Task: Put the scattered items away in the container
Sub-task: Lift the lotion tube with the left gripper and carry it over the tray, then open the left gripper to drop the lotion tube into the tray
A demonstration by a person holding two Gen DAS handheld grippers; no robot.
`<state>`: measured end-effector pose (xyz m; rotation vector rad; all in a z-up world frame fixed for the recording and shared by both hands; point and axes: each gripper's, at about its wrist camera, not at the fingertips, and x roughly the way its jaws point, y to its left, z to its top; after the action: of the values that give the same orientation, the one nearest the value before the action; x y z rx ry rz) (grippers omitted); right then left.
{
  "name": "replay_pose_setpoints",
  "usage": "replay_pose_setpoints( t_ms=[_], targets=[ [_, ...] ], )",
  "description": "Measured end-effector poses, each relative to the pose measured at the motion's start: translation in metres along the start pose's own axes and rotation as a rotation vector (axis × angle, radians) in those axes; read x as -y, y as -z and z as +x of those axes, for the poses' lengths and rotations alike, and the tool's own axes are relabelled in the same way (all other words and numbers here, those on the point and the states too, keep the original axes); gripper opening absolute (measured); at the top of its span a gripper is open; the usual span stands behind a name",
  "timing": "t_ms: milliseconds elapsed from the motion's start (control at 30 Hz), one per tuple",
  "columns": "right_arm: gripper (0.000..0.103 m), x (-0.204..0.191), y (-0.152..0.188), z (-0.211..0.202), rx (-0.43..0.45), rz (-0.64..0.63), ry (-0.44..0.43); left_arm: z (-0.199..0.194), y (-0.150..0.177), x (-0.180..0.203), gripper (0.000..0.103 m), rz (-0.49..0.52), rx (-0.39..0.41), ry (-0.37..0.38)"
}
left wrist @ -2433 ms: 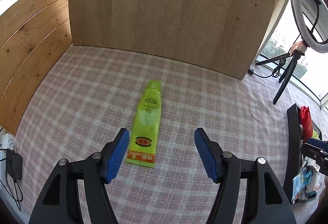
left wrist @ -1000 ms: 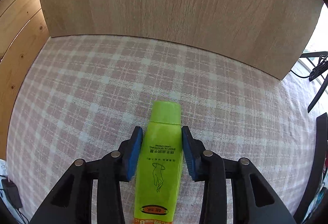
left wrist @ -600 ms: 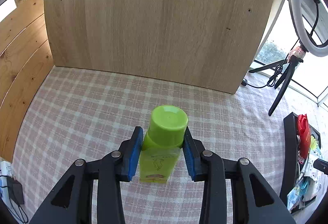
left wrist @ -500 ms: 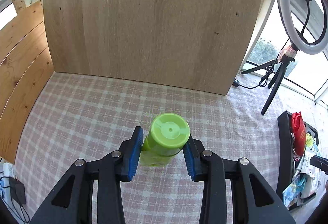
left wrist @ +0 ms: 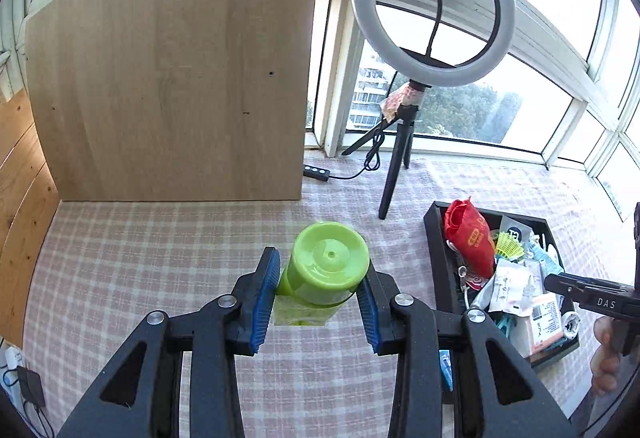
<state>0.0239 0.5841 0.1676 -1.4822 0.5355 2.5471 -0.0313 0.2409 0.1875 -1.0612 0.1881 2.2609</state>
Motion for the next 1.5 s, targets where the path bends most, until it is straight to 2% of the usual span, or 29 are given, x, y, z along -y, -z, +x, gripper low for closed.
replay_pose_setpoints(
  t_ms=[200, 467, 667, 800, 867, 933, 1000, 1067, 1333, 1500],
  targets=[
    [0.048, 0.071, 0.019, -0.031, 0.04, 0.106, 0.06, -0.027, 0.0, 0.087, 0.035, 0.123, -0.012, 0.144],
    [0.048, 0.16, 0.066, -0.068, 0.053, 0.24, 0.157, -0.028, 0.011, 0.217, 0.035, 0.304, -0.063, 0.328],
    [0.048, 0.209, 0.103, -0.095, 0.062, 0.321, 0.212, -0.014, 0.025, 0.298, 0.035, 0.387, -0.151, 0.433],
    [0.048, 0.235, 0.122, -0.106, 0.064, 0.366, 0.243, 0.002, 0.033, 0.338, 0.035, 0.417, -0.228, 0.48],
    [0.048, 0.246, 0.13, -0.108, 0.06, 0.388, 0.248, 0.018, 0.033, 0.356, 0.035, 0.418, -0.263, 0.478],
    [0.048, 0.253, 0.136, -0.11, 0.057, 0.403, 0.252, 0.039, 0.032, 0.373, 0.037, 0.436, -0.28, 0.436],
    [0.048, 0.258, 0.141, -0.112, 0.052, 0.409, 0.253, 0.059, 0.029, 0.38, 0.051, 0.411, -0.298, 0.374],
    [0.048, 0.259, 0.143, -0.112, 0.051, 0.403, 0.253, 0.07, 0.025, 0.378, 0.052, 0.381, -0.296, 0.335],
    [0.048, 0.247, 0.141, -0.103, 0.048, 0.364, 0.243, 0.058, 0.023, 0.355, 0.055, 0.394, -0.248, 0.266],
    [0.048, 0.226, 0.128, -0.094, 0.047, 0.321, 0.211, 0.041, 0.024, 0.321, 0.055, 0.365, -0.232, 0.236]
  ],
)
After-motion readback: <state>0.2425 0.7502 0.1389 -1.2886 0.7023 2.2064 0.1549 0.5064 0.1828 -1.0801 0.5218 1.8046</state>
